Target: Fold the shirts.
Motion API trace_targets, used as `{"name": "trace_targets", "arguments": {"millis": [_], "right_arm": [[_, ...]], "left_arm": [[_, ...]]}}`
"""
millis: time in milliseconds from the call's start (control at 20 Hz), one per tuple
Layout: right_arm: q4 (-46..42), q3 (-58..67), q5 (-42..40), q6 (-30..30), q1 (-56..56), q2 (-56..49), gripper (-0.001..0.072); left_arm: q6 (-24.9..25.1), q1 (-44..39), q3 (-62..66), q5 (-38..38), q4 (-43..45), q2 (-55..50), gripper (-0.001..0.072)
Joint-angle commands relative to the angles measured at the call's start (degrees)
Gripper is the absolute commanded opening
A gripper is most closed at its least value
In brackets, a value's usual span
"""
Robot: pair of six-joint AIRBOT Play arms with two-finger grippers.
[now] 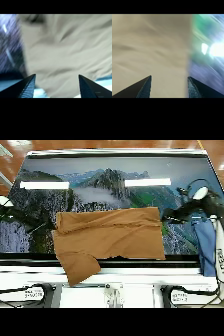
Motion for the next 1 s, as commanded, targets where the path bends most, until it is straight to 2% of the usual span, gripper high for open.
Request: {"name": "trace_targets", "arguments": {"millis": [0, 150, 200, 400, 550, 700, 950], "right_arm": [[-4.70, -3.98, 8.04, -0.63, -9.42, 5.99, 0.0569], [-0.68, -10.25, 5.79, -2.32, -16.98, 9.46, 0.0569], [-0.39, -11.34, 5.11, -2.40, -18.14, 9.77, 0.0569], [0.04, -13.27, 1.16, -2.40, -18.62, 9.79, 0.0569], [0.15, -13.27, -1.29, -2.36, -18.64, 9.77, 0.0569], [0.17, -13.29, -2.34, -2.34, -18.64, 9.75, 0.0569], [-0.04, -13.33, -2.40, -2.34, -18.64, 9.75, 0.0569]], "left_arm": [[0.70, 7.58, -10.36, -2.93, 4.83, 8.81, 0.0593], [4.79, 12.15, -21.66, -1.29, 1.79, 13.35, 0.0591], [4.79, 12.15, -24.24, -0.70, 0.90, 13.57, 0.0590], [4.74, 7.15, -31.65, 6.05, -2.36, 13.16, 0.0591], [4.74, 2.67, -34.34, 10.51, -6.36, 12.20, 0.0590], [4.74, -0.98, -34.73, 11.50, -7.43, 11.02, 0.0590], [4.68, -1.53, -34.88, 12.02, -8.44, 9.60, 0.0590]]}}
